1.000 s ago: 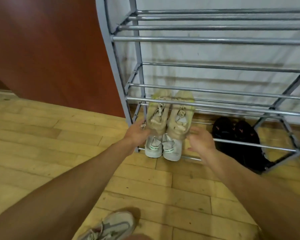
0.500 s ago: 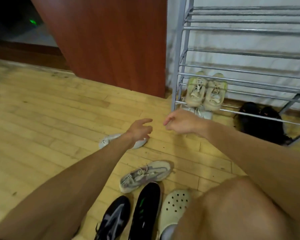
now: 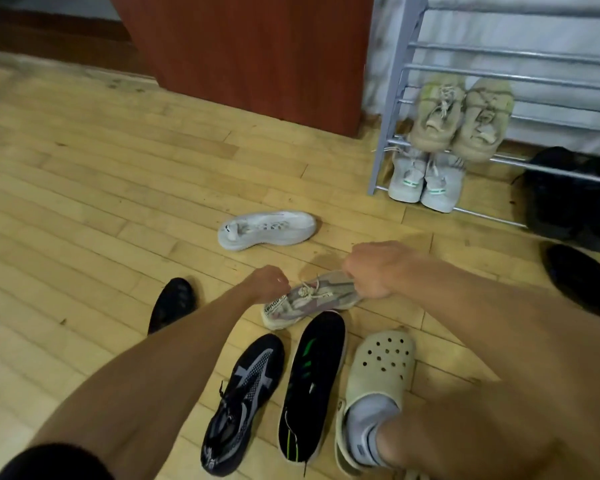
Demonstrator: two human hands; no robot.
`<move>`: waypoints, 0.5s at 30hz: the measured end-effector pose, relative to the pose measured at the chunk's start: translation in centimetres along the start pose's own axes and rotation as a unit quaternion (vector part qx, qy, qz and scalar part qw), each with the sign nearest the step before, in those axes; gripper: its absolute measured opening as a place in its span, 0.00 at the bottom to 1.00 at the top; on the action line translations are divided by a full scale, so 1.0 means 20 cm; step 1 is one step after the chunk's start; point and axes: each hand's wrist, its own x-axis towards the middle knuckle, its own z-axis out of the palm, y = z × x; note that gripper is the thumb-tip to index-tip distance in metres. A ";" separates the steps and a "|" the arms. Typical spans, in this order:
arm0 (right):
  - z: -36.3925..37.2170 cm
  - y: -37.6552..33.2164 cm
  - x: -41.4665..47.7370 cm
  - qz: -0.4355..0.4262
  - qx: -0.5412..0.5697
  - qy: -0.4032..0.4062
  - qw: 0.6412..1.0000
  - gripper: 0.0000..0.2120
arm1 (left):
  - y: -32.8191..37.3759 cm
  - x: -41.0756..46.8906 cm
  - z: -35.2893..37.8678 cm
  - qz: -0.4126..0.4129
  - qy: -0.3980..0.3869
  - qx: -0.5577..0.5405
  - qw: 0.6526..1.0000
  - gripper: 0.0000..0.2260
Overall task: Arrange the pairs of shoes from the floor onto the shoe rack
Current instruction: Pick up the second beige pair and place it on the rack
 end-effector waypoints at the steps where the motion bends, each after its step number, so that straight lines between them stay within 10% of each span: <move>1: 0.03 0.02 0.03 -0.001 0.006 -0.003 1.000 0.14 | -0.02 0.03 0.04 -0.013 -0.003 -0.004 1.000 0.14; 7: 0.23 0.20 0.17 -0.005 0.007 -0.070 0.997 0.07 | -0.13 0.24 0.24 -0.108 0.044 -0.039 0.992 0.30; 15: 0.36 0.33 0.30 0.012 0.091 -0.129 0.987 0.16 | -0.16 0.40 0.35 -0.153 0.039 0.038 0.987 0.27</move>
